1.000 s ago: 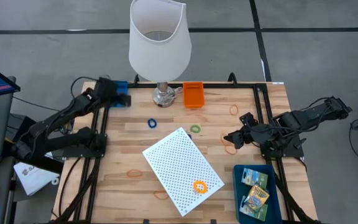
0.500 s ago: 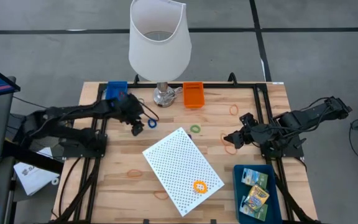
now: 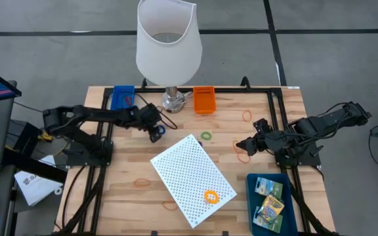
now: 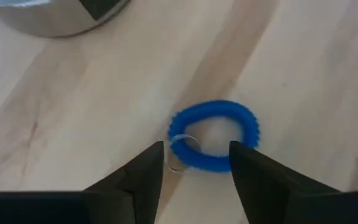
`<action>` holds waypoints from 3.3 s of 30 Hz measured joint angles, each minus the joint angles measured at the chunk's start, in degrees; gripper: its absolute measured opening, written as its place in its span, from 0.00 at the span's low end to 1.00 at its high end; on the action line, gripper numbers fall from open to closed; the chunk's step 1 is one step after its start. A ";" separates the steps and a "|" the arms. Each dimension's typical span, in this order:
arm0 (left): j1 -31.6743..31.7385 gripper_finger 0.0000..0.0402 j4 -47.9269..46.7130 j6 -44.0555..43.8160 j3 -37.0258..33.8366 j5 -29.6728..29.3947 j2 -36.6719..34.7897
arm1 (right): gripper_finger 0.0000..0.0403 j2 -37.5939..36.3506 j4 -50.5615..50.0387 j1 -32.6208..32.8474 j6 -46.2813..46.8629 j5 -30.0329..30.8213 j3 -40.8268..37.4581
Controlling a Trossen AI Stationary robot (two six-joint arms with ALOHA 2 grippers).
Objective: Pick & Place Office Desk Supplies
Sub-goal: Put the blue spring keychain into the blue bin
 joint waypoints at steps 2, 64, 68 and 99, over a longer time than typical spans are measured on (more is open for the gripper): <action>0.02 0.42 1.14 0.06 0.00 -0.73 1.20 | 0.48 0.00 0.00 0.00 0.17 0.00 0.00; 20.01 0.00 7.25 -31.63 0.27 -31.85 -28.34 | 0.48 0.11 -0.87 -0.50 -1.98 4.46 0.00; 27.11 0.00 -1.70 -19.88 5.94 -24.05 -25.04 | 0.48 0.11 -0.89 -0.50 -1.95 4.46 0.00; 24.85 0.00 -31.40 -33.13 15.85 -34.11 -1.29 | 0.48 0.11 -2.37 -0.31 -1.52 4.46 0.00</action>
